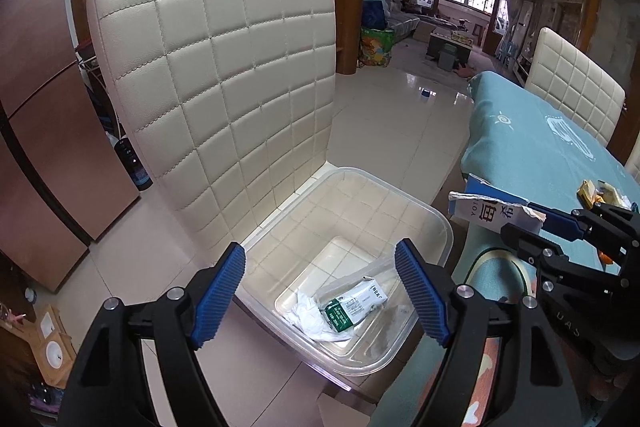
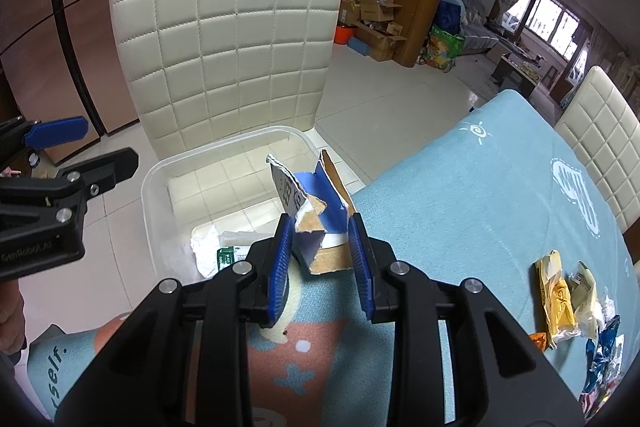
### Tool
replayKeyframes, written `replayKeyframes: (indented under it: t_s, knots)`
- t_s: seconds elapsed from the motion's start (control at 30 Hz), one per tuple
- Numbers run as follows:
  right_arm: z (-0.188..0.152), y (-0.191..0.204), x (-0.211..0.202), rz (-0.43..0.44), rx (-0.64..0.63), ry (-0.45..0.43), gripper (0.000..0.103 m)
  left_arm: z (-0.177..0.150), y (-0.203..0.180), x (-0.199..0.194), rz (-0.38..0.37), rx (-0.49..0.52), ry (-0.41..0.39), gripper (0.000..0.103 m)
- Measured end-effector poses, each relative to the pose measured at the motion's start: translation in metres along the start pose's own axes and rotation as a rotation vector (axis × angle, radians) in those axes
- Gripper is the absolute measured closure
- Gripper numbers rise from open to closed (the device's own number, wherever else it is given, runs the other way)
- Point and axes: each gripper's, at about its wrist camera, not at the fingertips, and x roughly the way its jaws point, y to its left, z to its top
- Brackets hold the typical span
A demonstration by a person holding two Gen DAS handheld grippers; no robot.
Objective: Collect trash
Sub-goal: 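Carry the milk carton to the bin and open the left gripper, then return to the table and grasp the clear lid with the left gripper while the right grasps the red-gold wrapper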
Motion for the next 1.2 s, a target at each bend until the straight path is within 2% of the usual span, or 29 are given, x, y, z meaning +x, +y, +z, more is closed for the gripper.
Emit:
replayKeyframes:
  t_s: [0.13, 0.17, 0.2, 0.23, 0.27, 0.3, 0.63, 0.73, 0.87, 1.03, 1.2]
  knots:
    - [0.000, 0.000, -0.001, 0.004, 0.000, -0.003, 0.068, -0.003, 0.000, 0.000, -0.007, -0.003, 0.010, 0.027]
    - [0.000, -0.001, -0.001, 0.001, 0.000, -0.002, 0.057, -0.004, 0.000, 0.000, -0.006, -0.003, 0.011, 0.027]
    - [0.000, -0.001, -0.002, -0.008, 0.004, -0.002, 0.032, -0.004, 0.000, 0.000, -0.007, -0.002, 0.013, 0.027]
    - [0.000, -0.002, -0.004, -0.032, 0.013, -0.020, 0.021, -0.005, 0.000, 0.000, -0.008, -0.001, 0.013, 0.027]
    - [0.000, -0.003, -0.008, -0.050, 0.020, -0.047, 0.014, -0.005, -0.001, -0.001, -0.009, -0.001, 0.014, 0.027]
    - [-0.001, -0.004, -0.013, -0.060, 0.023, -0.075, 0.014, -0.005, -0.001, -0.001, -0.011, -0.001, 0.015, 0.027]
    - [-0.006, -0.023, -0.026, -0.073, 0.080, -0.059, 0.014, -0.005, -0.012, -0.011, -0.036, 0.009, 0.015, 0.027]
    - [-0.012, -0.028, -0.037, -0.080, 0.092, -0.060, 0.011, -0.007, -0.021, -0.020, -0.047, 0.030, 0.008, 0.027]
    - [-0.023, -0.035, -0.053, -0.098, 0.111, -0.071, 0.008, -0.012, -0.037, -0.032, -0.103, 0.042, 0.016, 0.027]
    - [-0.044, -0.050, -0.077, -0.136, 0.138, -0.077, 0.008, -0.017, -0.061, -0.051, -0.137, 0.082, 0.004, 0.027]
    - [-0.086, -0.081, -0.108, -0.188, 0.226, -0.069, 0.008, -0.024, -0.099, -0.077, -0.191, 0.148, -0.021, 0.027]
